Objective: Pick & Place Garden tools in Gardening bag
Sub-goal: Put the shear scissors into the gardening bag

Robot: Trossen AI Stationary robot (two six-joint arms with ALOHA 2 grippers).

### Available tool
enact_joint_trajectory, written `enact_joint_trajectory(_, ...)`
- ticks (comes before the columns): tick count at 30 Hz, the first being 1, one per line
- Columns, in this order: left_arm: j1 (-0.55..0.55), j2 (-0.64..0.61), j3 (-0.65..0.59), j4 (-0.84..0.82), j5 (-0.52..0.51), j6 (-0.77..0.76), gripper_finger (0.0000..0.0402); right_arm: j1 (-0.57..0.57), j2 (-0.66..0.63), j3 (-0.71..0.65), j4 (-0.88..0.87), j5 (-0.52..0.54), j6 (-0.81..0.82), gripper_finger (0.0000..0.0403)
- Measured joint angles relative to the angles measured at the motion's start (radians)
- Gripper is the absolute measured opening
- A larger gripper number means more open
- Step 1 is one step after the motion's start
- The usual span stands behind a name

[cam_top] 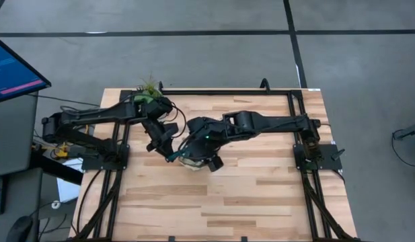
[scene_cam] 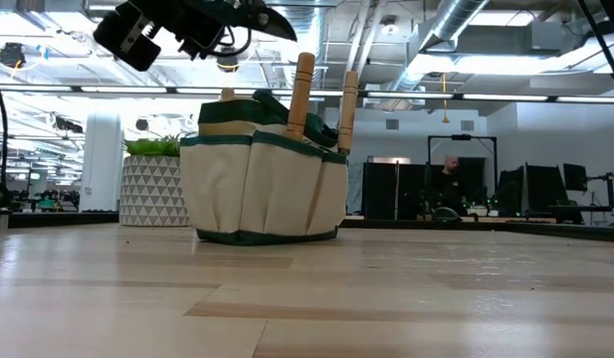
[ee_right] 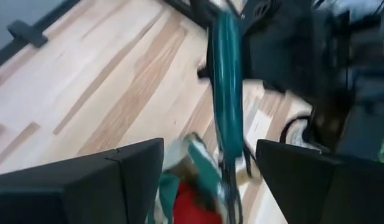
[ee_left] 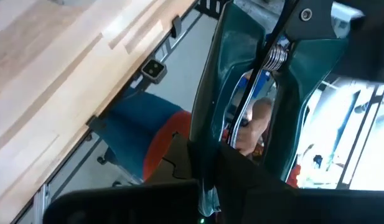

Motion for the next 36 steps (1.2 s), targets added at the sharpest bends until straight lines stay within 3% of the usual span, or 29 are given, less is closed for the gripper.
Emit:
enact_joint_trajectory(10, -0.059, -0.003, 0.000, 0.000, 0.018, -0.028, 0.0003, -0.011, -0.009, 0.001, 0.033, -0.006, -0.008, 0.0248)
enact_joint_trajectory(16, -0.062, -0.003, 0.000, 0.008, 0.018, -0.033, 0.0003, -0.017, -0.009, 0.000, -0.033, -0.053, 0.009, 0.0246)
enact_joint_trajectory(23, -0.069, -0.003, 0.000, 0.016, 0.037, -0.012, 0.0003, -0.035, -0.008, 0.000, -0.153, -0.060, 0.020, 0.0221)
enact_joint_trajectory(36, -0.082, -0.016, 0.000, 0.033, 0.062, -0.013, 0.0003, -0.049, 0.014, -0.001, -0.106, -0.055, -0.001, 0.0197)
